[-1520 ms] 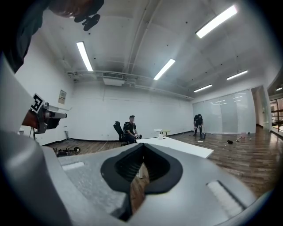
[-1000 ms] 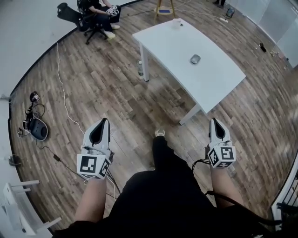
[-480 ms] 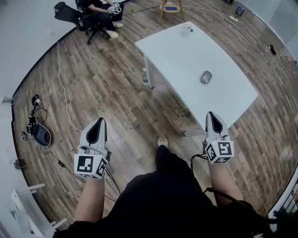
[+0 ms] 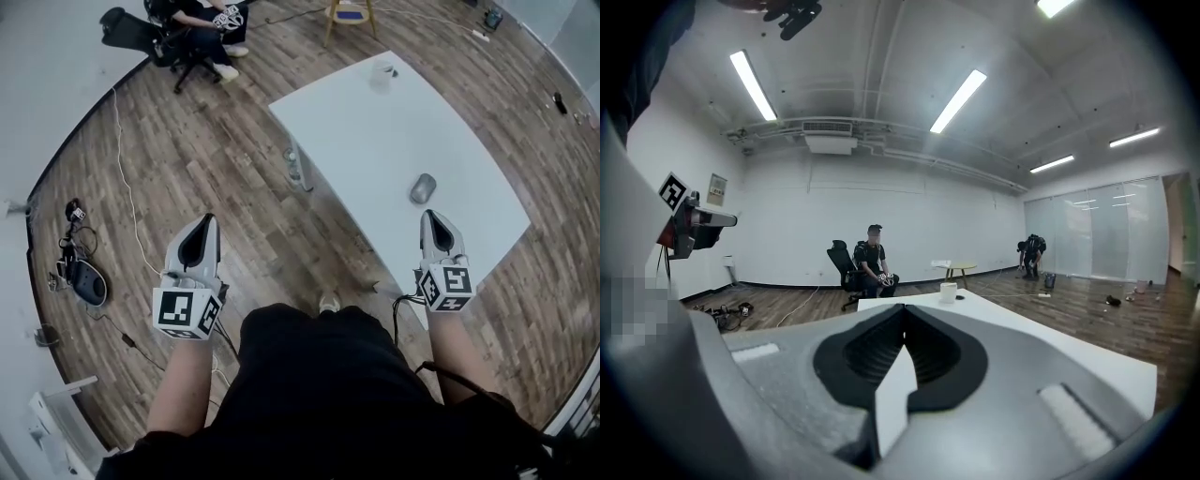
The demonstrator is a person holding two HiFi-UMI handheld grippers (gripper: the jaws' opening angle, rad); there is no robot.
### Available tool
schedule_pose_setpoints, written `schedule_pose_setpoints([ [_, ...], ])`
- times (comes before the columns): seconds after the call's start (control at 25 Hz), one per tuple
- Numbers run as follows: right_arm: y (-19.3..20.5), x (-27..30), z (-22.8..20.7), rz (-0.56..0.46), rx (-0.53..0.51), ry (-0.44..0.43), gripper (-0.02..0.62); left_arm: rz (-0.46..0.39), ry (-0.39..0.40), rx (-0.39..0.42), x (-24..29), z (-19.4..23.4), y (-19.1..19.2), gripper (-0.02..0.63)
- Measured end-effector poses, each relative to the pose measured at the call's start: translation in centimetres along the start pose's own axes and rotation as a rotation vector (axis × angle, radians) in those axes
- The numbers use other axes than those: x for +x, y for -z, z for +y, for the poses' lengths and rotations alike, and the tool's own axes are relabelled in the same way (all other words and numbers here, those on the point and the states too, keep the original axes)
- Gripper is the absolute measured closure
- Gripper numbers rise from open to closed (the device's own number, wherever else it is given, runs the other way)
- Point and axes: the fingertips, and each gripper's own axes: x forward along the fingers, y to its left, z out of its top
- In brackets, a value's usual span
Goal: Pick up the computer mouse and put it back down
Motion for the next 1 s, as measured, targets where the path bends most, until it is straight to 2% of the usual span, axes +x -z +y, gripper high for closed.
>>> schedule_pose_setpoints([
  [0.24, -1.7, 2.5, -0.7, -0.017, -0.028, 0.006, 0.594, -0.004, 0.045, 0.009, 4.6, 1.4, 0.1, 0.604],
  [0.4, -0.6, 3.0, -2.8, 0.012, -0.005, 0.105, 0.594, -0.014, 0.124, 0.025, 9.6, 2.2, 0.2, 0.604],
  [0.64, 0.5, 3.1, -4.8, 0.046, 0.075, 0.291, 0.594, -0.035, 0.303, 0.049, 17.9, 2.2, -0.8, 0.604],
  [1.0, 0.9, -0.5, -5.4, 0.069, 0.137, 0.585, 0.594, -0.056, 0.654, 0.077, 28.7, -2.8, -2.1, 0.604],
])
